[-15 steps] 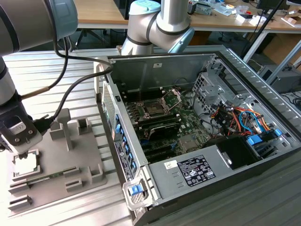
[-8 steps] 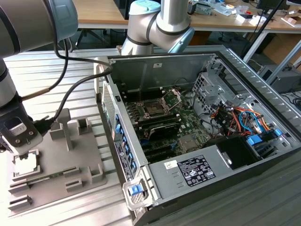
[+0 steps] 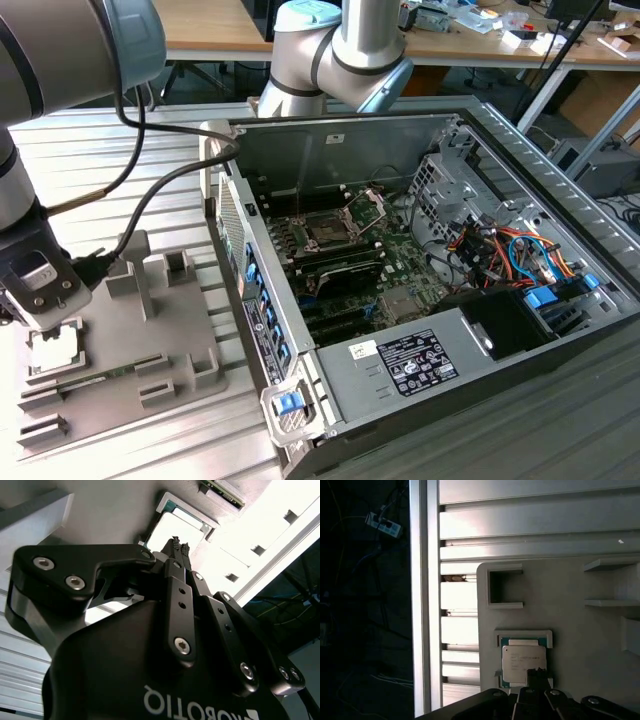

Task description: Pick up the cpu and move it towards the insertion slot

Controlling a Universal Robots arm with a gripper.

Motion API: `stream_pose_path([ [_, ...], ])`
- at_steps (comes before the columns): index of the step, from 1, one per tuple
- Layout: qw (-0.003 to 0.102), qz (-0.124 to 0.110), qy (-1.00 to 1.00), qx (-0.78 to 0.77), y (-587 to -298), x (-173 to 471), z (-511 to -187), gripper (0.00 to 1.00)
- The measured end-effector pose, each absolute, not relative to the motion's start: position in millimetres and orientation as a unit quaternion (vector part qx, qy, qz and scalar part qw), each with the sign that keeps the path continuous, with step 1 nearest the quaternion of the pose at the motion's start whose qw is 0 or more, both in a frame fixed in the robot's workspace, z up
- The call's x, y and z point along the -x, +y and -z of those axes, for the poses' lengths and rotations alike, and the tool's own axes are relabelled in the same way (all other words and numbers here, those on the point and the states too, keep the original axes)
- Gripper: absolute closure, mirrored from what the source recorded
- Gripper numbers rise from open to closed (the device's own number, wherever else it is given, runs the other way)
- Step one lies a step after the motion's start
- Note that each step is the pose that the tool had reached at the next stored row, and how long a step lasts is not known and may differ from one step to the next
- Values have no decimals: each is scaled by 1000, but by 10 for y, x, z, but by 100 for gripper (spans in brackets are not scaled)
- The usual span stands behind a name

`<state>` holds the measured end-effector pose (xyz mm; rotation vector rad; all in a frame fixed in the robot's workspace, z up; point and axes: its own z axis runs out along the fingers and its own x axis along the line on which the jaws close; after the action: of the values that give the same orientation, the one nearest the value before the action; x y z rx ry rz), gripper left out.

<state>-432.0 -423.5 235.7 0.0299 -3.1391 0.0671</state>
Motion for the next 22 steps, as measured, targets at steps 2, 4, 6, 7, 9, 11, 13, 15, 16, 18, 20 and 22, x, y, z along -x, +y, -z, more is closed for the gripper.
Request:
stream_pose_path([
  [2,1,-21,-1000,-10,-4235,4320,-2352,89],
  [4,1,-21,-1000,-10,-4235,4320,-2346,89],
  [6,1,-21,-1000,-10,-4235,4320,-2340,89],
  [7,1,-21,-1000,-10,-4236,4320,-2338,89],
  [9,1,-21,-1000,-10,-4236,4320,-2334,89],
  [11,1,-21,-1000,-10,-4236,4321,-2329,89],
  [13,1,-21,-1000,-10,-4236,4321,-2324,89],
  [15,1,-21,-1000,-10,-4236,4321,-2319,89],
  [16,1,-21,-1000,-10,-4236,4321,-2317,89],
  [18,1,-22,-1000,-10,-4237,4321,-2310,89],
  [20,1,-22,-1000,-10,-4237,4321,-2303,89],
  [22,1,-22,-1000,-10,-4237,4322,-2294,89],
])
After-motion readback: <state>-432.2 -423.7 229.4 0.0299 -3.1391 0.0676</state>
